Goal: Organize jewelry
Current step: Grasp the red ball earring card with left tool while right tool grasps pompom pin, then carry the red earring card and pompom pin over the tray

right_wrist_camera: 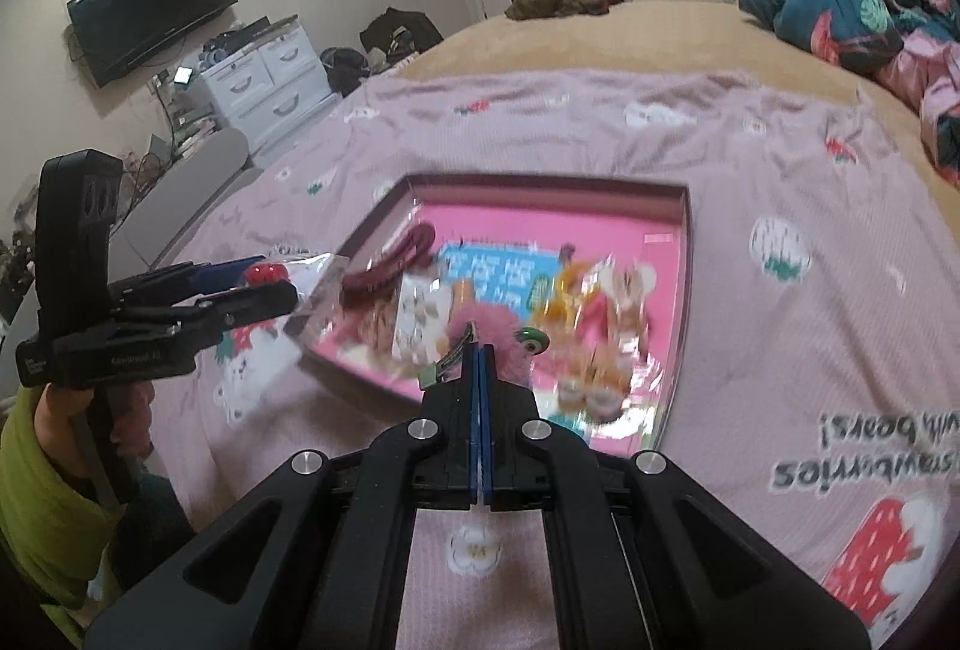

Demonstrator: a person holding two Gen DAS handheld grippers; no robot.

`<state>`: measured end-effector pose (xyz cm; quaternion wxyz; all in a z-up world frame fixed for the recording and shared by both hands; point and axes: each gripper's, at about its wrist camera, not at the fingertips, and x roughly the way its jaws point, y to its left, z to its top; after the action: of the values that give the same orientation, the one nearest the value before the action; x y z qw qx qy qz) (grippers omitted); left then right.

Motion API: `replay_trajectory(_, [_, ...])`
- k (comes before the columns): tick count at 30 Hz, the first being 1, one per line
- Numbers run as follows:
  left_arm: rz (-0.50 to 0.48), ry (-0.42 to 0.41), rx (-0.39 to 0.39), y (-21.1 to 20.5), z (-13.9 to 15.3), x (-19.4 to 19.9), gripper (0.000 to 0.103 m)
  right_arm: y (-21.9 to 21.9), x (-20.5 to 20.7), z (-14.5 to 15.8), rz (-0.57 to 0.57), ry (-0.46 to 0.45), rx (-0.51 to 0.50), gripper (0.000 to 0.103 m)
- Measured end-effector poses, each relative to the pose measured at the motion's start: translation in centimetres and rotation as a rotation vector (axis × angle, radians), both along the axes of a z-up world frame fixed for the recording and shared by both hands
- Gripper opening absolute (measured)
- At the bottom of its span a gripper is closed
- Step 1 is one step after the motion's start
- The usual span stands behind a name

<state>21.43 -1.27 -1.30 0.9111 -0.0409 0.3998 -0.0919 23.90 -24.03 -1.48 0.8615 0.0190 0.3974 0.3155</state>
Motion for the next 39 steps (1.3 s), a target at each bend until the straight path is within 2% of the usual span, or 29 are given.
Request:
replay_trajectory(6, [0.045,-0.033,0.027,1.0,0.9,1.8,0.060,0.2,1.9,1.7,-0.028,-0.041,0.010,0.000])
replay_trajectory(12, [0.078,-0.023,0.021,1.6,-0.2,3.6,0.061,0.3,4.1,1.8,-0.065,-0.047,0.014,0.000])
replay_trajectory(24, [0.117,0.030,0.017,2.7,-3.4,5.7,0.061,0.8,6.4,-1.3,-0.103,0.010,-0.009,0.000])
replay_trajectory(39, [0.105,0.080,0.023,2.8,-5.6,7.0,0.061,3.2,6.4,-5.3,-0.072,0.105,-0.071,0.000])
